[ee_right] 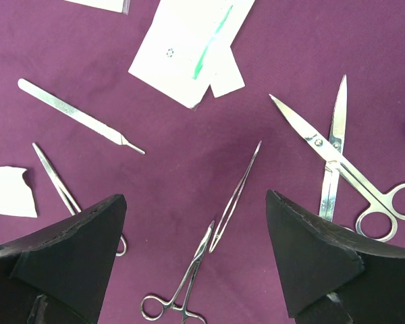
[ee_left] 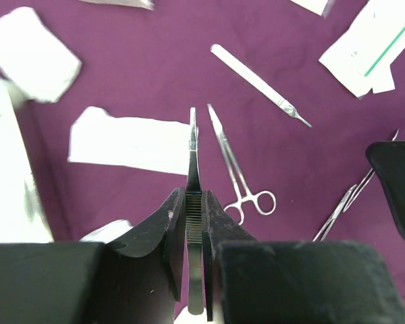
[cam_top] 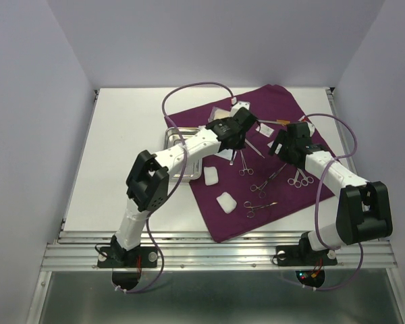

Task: Prepare the surgical pack
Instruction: Pick up the medical item from the surgical kit, then place the medical item in the container.

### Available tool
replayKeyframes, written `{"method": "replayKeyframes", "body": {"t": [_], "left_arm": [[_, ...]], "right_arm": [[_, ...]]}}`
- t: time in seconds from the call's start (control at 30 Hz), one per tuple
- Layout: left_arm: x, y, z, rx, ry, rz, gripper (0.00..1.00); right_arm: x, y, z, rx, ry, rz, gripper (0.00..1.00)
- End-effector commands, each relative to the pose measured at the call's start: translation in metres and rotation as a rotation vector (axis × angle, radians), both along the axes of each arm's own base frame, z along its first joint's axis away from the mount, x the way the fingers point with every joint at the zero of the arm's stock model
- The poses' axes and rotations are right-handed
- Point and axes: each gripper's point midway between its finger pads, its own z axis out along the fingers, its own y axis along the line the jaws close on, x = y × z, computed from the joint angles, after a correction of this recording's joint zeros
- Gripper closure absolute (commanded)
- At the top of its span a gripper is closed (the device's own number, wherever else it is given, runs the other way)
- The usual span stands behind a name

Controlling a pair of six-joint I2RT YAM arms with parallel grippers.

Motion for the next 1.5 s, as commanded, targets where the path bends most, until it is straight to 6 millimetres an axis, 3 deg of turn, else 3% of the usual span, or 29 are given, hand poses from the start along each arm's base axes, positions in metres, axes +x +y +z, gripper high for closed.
{"method": "replayKeyframes", "body": {"t": [0.0, 0.03, 0.1, 0.13, 0.2, 0.33, 0.4, 0.7, 0.87, 0.97, 1.1, 1.27, 1.33, 1.37, 1.47], "left_arm": [[0.012, 0.035, 0.032, -0.027, -0.06, 0.061, 0.92], [0.01, 0.047, 0.023, 0.0, -0.048, 0.073, 0.92], [0.016, 0.068, 0.031, -0.006, -0.069, 0.107, 0.92], [0.012, 0.081, 0.019, 0.021, -0.052, 0.118, 0.92], [0.018, 0.1, 0.022, 0.019, -0.07, 0.141, 0.92], [0.017, 0.13, -0.002, 0.077, -0.04, 0.176, 0.92], [0.019, 0.135, -0.005, 0.063, -0.05, 0.188, 0.92], [0.016, 0.153, -0.056, 0.097, 0.002, 0.215, 0.91], [0.017, 0.154, -0.053, 0.094, -0.002, 0.232, 0.61], [0.019, 0.152, -0.043, 0.082, -0.014, 0.233, 0.52], [0.017, 0.145, -0.016, 0.049, -0.042, 0.226, 0.51], [0.016, 0.108, 0.023, -0.007, -0.079, 0.199, 0.52], [0.007, 0.092, 0.011, 0.032, -0.035, 0.177, 0.53], [0.012, 0.08, 0.024, -0.003, -0.047, 0.189, 0.53], [0.008, 0.052, 0.015, 0.019, -0.036, 0.132, 0.53]], "right_arm": [[-0.001, -0.003, 0.009, -0.013, -0.028, 0.0, 0.11], [0.0, -0.003, 0.01, -0.014, -0.028, -0.001, 0.11], [0.0, -0.003, 0.008, -0.013, -0.025, -0.001, 0.11], [0.0, -0.003, 0.008, -0.013, -0.023, -0.001, 0.11], [0.0, -0.002, 0.007, -0.011, -0.021, 0.001, 0.11], [0.002, -0.001, 0.005, -0.004, -0.018, 0.004, 0.11], [0.002, -0.001, 0.007, -0.004, -0.021, 0.005, 0.11], [0.003, 0.0, 0.009, -0.006, -0.027, 0.013, 0.11], [0.005, 0.001, 0.012, -0.004, -0.033, 0.016, 0.11], [0.005, 0.001, 0.012, 0.001, -0.031, 0.018, 0.11], [0.005, 0.002, 0.012, 0.002, -0.032, 0.019, 0.11], [0.003, 0.002, 0.01, 0.003, -0.028, 0.019, 0.11], [0.003, 0.002, 0.01, 0.005, -0.026, 0.019, 0.11], [0.003, 0.002, 0.01, 0.004, -0.026, 0.02, 0.11], [0.002, 0.002, 0.01, 0.005, -0.028, 0.022, 0.11]]}}
